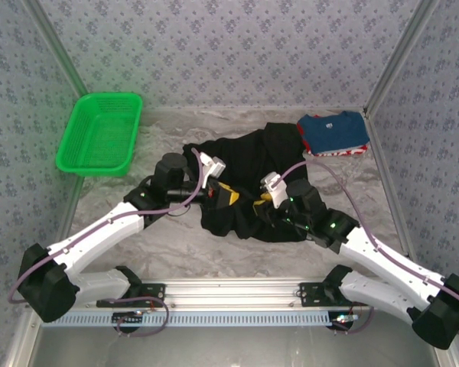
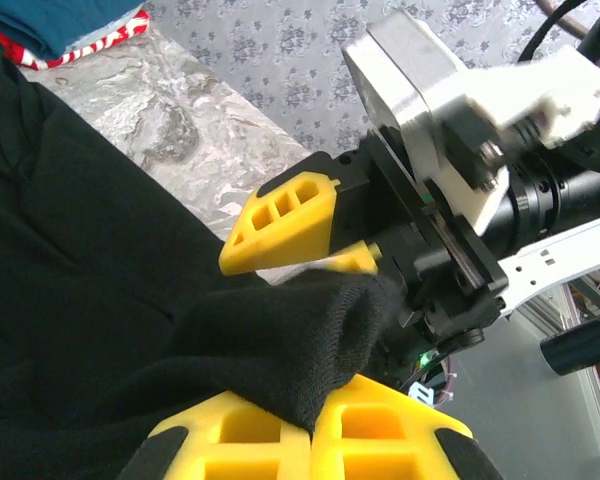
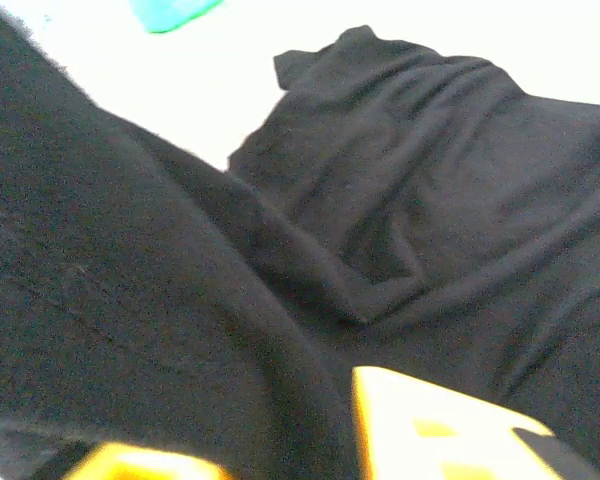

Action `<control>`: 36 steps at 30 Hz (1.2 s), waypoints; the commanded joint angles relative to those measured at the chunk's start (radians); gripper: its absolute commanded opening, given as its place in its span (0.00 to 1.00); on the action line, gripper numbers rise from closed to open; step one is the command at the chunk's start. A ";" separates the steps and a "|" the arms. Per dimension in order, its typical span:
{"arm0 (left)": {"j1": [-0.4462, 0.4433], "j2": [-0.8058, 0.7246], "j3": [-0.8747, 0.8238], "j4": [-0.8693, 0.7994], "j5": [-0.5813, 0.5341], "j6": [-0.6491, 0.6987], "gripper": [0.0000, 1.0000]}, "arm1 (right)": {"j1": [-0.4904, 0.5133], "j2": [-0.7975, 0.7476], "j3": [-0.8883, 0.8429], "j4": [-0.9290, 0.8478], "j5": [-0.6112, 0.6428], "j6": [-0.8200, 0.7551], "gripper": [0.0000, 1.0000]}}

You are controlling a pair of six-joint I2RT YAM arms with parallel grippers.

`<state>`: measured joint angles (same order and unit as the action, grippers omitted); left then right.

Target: Fold the inside-out t-shirt

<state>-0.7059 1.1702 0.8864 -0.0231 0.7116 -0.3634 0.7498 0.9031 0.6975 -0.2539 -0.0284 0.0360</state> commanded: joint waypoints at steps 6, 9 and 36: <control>0.103 -0.067 -0.047 -0.165 -0.077 0.015 0.00 | -0.110 -0.025 0.080 -0.055 -0.124 0.045 0.00; 0.127 -0.040 -0.070 -0.227 -0.154 -0.014 0.00 | -0.137 0.026 0.101 -0.047 -0.241 0.096 0.00; -0.068 0.205 0.004 -0.247 -0.540 0.169 0.47 | -0.184 0.471 0.303 -0.112 -0.395 0.197 0.00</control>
<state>-0.7597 1.3216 0.8379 -0.2802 0.2466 -0.2508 0.5777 1.3697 0.9680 -0.3271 -0.3988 0.2176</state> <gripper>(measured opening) 0.465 0.062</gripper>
